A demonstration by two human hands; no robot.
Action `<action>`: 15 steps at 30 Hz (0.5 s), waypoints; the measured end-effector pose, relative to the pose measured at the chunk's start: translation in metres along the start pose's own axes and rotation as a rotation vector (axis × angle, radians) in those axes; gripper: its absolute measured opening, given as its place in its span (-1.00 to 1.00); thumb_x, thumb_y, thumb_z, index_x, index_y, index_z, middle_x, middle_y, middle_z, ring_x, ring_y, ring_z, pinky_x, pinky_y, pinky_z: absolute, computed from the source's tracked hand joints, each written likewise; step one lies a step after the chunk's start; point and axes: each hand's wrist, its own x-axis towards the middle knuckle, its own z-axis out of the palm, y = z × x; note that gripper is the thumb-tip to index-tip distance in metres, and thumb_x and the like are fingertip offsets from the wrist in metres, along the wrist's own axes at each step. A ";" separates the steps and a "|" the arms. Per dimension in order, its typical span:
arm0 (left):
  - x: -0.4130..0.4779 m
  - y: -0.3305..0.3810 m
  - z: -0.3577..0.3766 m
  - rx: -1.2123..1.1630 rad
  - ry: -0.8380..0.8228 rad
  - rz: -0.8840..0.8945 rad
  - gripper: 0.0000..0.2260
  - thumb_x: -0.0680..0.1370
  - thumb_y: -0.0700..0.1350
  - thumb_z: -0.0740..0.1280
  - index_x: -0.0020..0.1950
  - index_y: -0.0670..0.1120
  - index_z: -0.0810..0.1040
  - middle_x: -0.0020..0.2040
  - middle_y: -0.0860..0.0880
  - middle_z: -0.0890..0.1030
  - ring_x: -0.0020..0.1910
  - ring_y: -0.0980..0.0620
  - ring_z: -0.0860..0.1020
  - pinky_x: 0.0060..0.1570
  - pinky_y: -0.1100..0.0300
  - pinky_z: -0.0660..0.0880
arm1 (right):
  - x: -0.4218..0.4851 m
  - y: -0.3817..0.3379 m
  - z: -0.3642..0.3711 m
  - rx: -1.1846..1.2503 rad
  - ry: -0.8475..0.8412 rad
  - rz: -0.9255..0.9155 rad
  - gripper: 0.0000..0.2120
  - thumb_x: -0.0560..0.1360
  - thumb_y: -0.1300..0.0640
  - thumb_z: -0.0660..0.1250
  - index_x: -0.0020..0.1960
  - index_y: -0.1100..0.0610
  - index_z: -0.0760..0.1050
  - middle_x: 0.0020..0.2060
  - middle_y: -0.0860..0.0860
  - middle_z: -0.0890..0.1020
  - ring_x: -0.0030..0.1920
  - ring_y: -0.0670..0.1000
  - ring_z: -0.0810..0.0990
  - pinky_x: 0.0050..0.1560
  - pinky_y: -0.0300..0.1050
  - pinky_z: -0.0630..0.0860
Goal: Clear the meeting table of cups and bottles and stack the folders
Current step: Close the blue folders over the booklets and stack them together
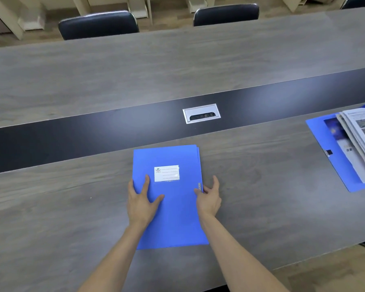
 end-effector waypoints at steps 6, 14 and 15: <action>0.009 0.014 -0.028 -0.397 -0.006 -0.310 -0.17 0.26 0.14 0.60 0.44 0.00 0.36 0.38 0.01 0.55 0.27 -0.13 0.59 0.21 -0.12 0.54 | -0.002 -0.010 -0.008 0.087 -0.076 0.069 -0.89 0.49 0.22 0.39 -0.13 0.10 0.69 -0.30 -0.03 0.64 -0.26 0.07 0.53 -0.21 -0.09 0.47; -0.022 0.094 -0.031 -1.019 -0.297 -0.249 -0.37 0.42 -0.17 0.58 0.39 0.06 0.34 0.21 0.06 0.64 0.11 -0.12 0.68 0.02 -0.14 0.64 | 0.009 -0.040 -0.101 0.084 -0.188 -0.125 -0.62 0.50 -0.17 0.35 0.30 -0.16 0.50 0.11 -0.22 0.63 0.15 -0.06 0.62 0.23 0.01 0.56; -0.030 0.106 -0.024 -1.005 -0.322 -0.241 -0.35 0.42 -0.19 0.58 0.39 0.04 0.33 0.21 0.04 0.64 0.10 -0.13 0.68 -0.02 -0.12 0.64 | 0.014 -0.038 -0.117 0.051 -0.145 -0.103 -0.56 0.46 -0.26 0.33 0.29 -0.15 0.50 0.10 -0.19 0.64 0.14 -0.03 0.62 0.23 0.06 0.56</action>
